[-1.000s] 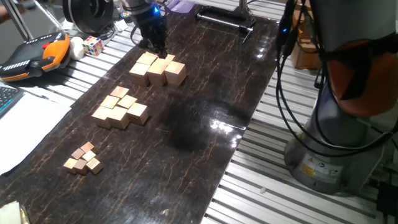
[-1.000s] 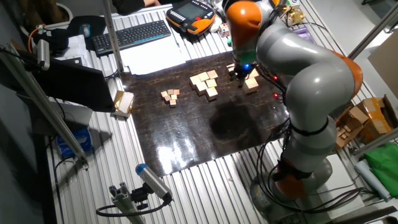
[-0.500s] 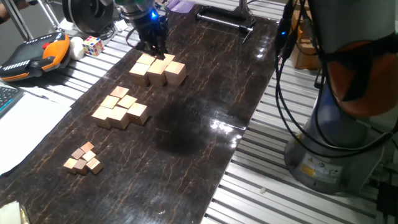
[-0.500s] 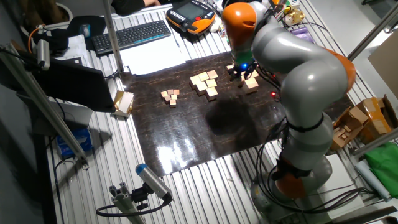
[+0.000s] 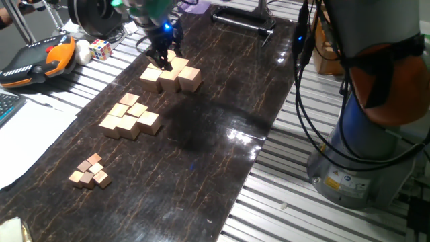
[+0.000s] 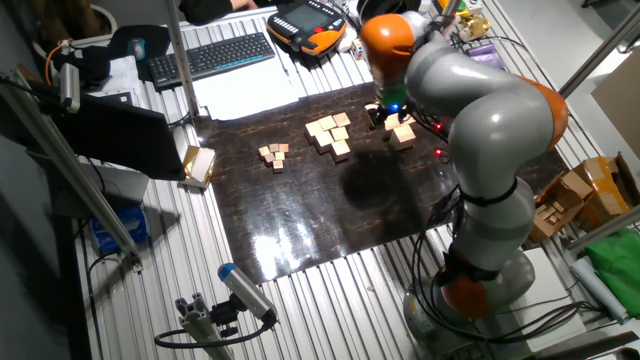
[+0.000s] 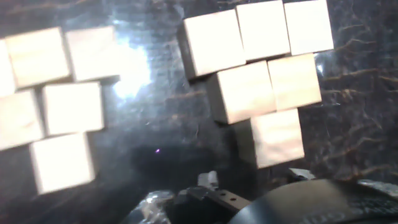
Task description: Stack the blocks into a pyramid shape
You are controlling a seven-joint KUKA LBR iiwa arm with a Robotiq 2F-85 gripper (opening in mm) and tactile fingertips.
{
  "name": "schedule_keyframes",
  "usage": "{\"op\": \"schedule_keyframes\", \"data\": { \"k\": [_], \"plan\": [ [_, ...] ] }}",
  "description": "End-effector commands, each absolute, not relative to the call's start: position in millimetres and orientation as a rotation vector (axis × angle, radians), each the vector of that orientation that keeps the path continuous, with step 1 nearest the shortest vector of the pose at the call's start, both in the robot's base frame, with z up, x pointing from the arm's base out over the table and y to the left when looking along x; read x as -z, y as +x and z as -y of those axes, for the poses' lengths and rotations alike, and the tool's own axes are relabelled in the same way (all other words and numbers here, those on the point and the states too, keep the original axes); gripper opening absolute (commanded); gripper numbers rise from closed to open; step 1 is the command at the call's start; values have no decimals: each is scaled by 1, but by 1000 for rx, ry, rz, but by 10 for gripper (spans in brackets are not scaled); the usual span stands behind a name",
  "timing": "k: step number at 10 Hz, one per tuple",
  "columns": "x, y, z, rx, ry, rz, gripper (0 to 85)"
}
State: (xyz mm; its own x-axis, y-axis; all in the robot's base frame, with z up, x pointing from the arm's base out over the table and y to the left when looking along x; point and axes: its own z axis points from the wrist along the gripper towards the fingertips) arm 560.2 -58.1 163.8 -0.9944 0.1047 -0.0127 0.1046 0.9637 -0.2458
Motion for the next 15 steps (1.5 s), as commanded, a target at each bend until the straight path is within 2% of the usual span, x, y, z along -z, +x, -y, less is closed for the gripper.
{"op": "schedule_keyframes", "data": {
  "k": [1, 5, 11, 15],
  "plan": [
    [-144, 563, 65, -385, -162, 3118, 677],
    [-123, 572, 93, -335, -189, 3118, 713],
    [-93, 560, 115, -279, -244, 3150, 803],
    [-81, 563, 133, -260, -157, 3159, 810]
  ]
}}
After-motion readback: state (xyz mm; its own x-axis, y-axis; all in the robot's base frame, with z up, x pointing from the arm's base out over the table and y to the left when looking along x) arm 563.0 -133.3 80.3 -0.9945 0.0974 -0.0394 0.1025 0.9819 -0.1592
